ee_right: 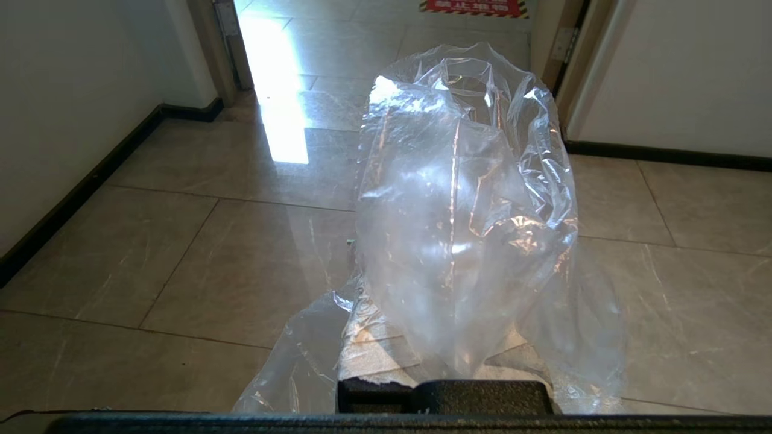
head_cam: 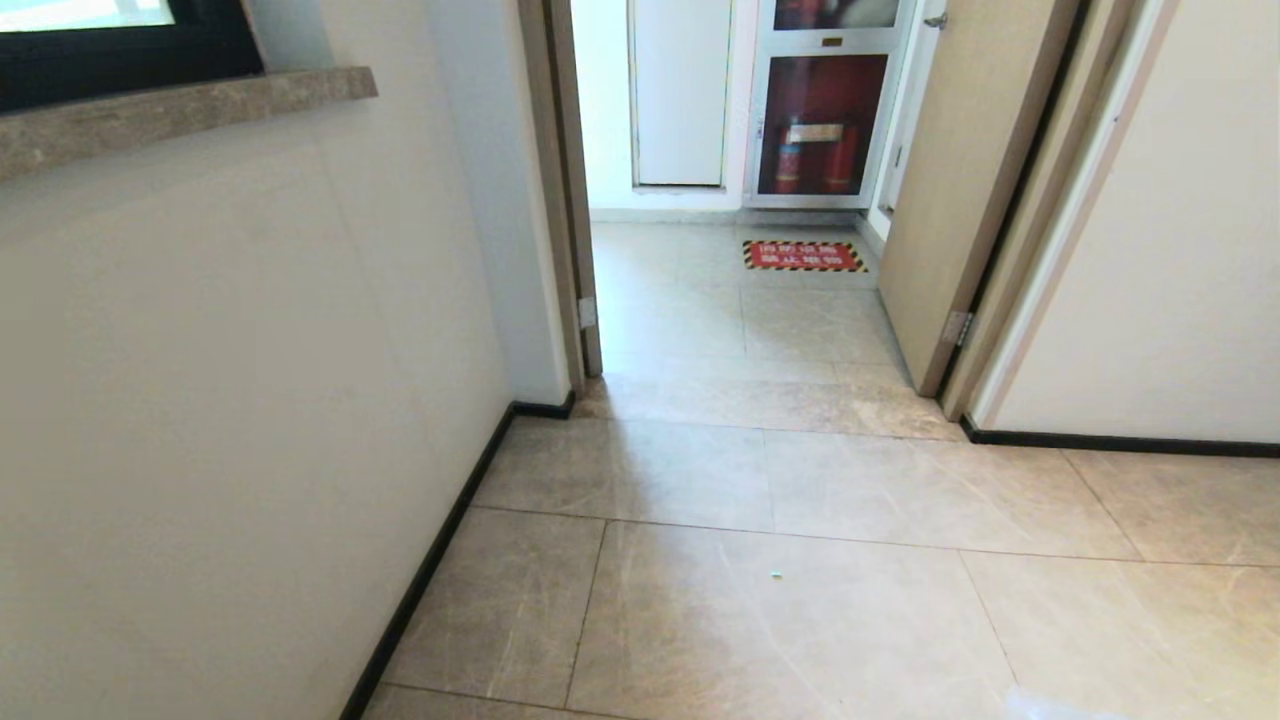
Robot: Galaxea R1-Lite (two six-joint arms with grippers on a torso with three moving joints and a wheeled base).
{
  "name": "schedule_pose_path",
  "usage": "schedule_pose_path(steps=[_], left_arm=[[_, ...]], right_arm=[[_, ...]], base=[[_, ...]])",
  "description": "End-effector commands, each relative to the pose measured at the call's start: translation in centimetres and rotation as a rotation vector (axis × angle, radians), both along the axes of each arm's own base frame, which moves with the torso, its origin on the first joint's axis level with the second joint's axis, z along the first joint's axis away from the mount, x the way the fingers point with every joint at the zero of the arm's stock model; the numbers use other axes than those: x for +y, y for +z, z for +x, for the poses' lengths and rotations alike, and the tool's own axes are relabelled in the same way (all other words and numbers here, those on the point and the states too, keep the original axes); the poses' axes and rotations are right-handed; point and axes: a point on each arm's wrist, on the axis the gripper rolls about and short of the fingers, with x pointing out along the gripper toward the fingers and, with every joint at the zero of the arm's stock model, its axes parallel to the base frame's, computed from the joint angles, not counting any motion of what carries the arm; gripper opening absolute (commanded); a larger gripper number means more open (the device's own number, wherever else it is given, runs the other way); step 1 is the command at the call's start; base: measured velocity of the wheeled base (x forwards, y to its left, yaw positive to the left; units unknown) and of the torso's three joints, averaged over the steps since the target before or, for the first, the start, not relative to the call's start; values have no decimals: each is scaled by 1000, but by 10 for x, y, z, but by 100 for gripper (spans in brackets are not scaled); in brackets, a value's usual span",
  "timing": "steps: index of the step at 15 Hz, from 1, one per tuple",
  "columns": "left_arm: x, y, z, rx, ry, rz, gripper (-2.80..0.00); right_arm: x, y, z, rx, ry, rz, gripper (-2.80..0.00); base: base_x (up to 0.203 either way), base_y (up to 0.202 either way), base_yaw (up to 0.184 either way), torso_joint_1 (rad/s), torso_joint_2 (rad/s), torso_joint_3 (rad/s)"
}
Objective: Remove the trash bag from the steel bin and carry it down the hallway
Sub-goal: Put the trash bag at the door
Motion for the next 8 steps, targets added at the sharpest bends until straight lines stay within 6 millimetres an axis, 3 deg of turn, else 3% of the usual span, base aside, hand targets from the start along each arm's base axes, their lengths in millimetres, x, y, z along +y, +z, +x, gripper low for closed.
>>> schedule_pose_path(steps=[1,8], left_arm=[[0,0,0,2,1,-3,-280],[0,0,0,0,1,-6,-280]], right_arm=[[0,0,0,1,2,-1,-280],[0,0,0,1,2,-1,-280]], base=[[0,0,0,0,0,0],[0,0,0,0,0,0]])
